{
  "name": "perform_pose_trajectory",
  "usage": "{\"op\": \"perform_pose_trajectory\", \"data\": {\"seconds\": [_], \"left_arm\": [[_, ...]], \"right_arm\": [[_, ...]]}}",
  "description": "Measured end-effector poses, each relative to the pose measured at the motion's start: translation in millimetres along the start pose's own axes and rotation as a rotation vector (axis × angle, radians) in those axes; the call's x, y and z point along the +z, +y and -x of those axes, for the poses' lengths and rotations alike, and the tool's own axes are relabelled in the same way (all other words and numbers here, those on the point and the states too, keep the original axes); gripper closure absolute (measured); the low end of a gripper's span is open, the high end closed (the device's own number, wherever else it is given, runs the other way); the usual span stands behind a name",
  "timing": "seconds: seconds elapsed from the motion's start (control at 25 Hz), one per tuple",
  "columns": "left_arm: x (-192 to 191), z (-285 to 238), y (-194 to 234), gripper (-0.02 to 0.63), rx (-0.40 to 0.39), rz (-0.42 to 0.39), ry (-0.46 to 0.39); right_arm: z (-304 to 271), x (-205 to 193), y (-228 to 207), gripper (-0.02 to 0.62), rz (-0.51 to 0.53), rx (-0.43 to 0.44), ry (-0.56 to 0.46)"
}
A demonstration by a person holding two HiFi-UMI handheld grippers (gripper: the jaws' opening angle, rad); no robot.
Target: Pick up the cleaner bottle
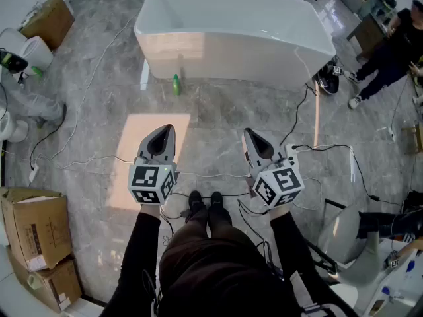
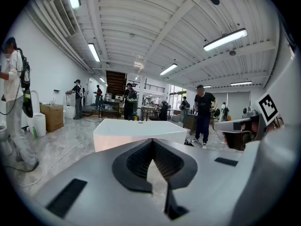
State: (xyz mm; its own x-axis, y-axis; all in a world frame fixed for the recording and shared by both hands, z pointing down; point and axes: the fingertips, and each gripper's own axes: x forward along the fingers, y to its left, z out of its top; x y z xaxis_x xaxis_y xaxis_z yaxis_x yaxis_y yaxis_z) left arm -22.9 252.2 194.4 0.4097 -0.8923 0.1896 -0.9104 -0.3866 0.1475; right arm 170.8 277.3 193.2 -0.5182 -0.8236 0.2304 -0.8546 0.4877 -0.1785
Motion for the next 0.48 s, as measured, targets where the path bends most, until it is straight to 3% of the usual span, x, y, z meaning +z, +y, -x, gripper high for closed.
{"op": "perform_pose_trajectory", "data": {"seconds": [0.48], "left_arm": [[1.8,-5.4,15.3,0.600,0.009,0.006,-0.002]], "right_arm": [[-17.3,0.5,-2.6,0.595,0.009,0.004,0.016]]}}
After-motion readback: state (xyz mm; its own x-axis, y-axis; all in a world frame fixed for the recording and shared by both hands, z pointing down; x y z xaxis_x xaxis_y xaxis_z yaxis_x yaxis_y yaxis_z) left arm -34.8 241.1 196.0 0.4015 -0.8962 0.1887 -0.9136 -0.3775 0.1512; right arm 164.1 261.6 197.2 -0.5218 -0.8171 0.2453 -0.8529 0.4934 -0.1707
